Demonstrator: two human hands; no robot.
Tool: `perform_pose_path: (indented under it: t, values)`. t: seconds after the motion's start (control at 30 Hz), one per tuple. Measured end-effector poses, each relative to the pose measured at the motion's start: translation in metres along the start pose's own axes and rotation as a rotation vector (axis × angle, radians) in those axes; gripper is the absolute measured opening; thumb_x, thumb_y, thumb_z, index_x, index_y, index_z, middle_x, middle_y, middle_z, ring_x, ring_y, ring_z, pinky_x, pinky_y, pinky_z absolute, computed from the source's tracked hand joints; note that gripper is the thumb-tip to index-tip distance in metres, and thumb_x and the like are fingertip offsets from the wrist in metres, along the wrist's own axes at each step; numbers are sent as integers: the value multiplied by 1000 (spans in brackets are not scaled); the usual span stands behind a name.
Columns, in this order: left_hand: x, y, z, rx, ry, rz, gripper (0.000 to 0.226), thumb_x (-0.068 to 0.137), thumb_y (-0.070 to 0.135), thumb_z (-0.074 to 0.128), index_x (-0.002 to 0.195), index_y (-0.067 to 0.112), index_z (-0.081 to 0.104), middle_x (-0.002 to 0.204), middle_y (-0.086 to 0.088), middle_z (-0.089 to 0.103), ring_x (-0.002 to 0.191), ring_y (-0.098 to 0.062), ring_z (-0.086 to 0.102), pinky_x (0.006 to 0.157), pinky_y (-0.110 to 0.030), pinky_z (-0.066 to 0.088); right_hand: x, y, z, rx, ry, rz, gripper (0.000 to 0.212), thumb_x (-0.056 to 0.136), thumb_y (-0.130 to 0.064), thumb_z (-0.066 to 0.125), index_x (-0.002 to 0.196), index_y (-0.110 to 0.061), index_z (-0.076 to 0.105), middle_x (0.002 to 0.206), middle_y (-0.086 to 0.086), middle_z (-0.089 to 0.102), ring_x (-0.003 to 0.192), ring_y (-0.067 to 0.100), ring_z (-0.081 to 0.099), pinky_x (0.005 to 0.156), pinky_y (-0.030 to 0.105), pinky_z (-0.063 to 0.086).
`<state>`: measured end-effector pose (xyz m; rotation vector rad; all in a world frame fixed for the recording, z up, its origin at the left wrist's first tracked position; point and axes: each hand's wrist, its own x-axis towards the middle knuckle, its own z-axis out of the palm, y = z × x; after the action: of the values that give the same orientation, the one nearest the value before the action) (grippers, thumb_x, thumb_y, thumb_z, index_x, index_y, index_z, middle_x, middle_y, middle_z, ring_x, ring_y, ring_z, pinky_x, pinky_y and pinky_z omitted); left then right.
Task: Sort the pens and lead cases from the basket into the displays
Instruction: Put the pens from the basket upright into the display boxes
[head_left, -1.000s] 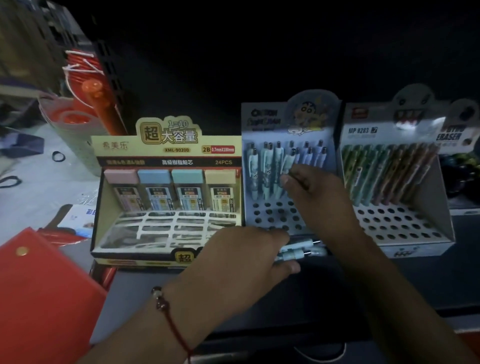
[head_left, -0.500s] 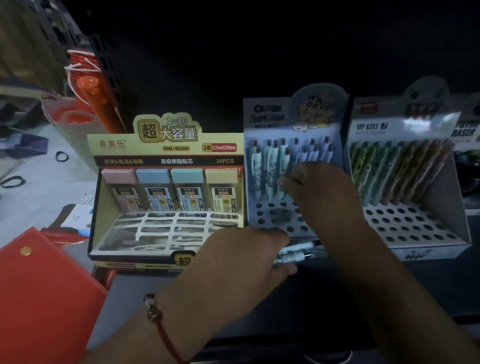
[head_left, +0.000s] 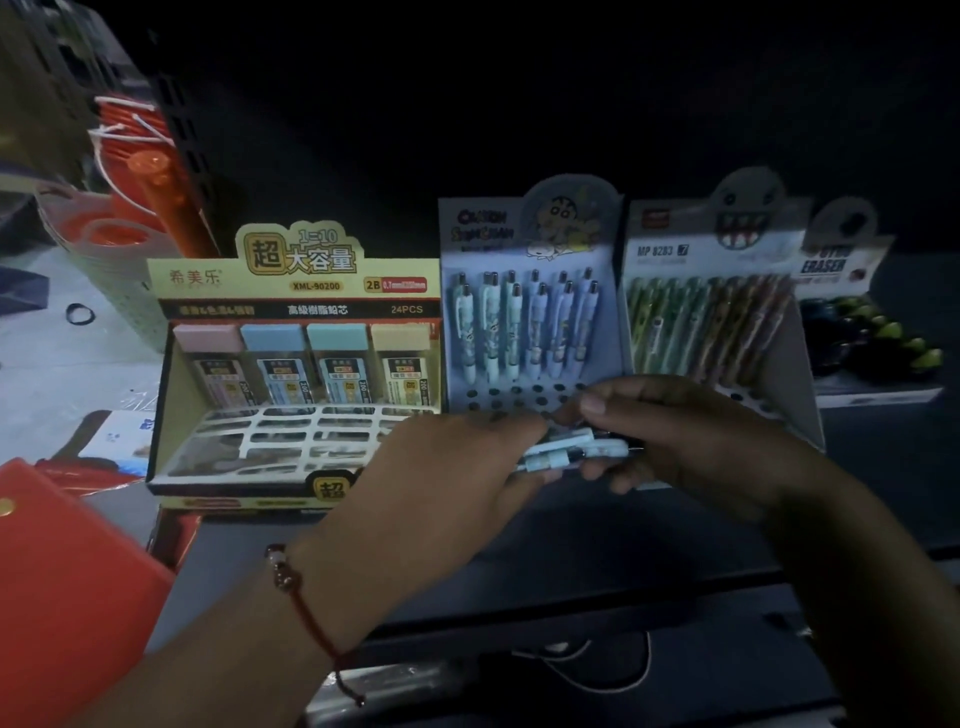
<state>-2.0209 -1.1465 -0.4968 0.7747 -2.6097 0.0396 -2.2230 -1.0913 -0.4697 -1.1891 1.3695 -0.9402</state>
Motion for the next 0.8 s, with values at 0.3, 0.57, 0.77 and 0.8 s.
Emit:
perform_pose_path:
  t: [0.3,0.57,0.77,0.8]
  values:
    - [2,11,0,37,132,-1,37,90,57,46,104,26,61,81,11,67,65,-9,62,48,-19,37,-23,7,-23,83,132,-32,32,69,-21,71,97,-7,72,77,8,71,66,14,66,59,21,55]
    - [2,24,-7,-72,173,-48,52,90,70,36,109,30,62,76,10,67,60,-7,59,51,-25,49,-26,8,-48,601,417,-144,14,84,-30,66,86,-21,76,73,-4,57,62,5,55,53,17,46]
    - [-2,39,-6,-78,167,-15,66,87,81,23,97,30,63,67,13,64,56,-4,60,48,-20,43,-6,10,-20,276,573,-298,25,97,-34,58,105,-13,70,97,3,73,93,16,69,84,29,54]
    - [-3,40,-6,-95,164,-6,66,87,81,23,98,30,63,70,12,65,59,-5,61,49,-21,44,-1,9,-14,206,604,-330,22,97,-33,59,101,-16,72,101,4,73,97,16,70,84,28,55]
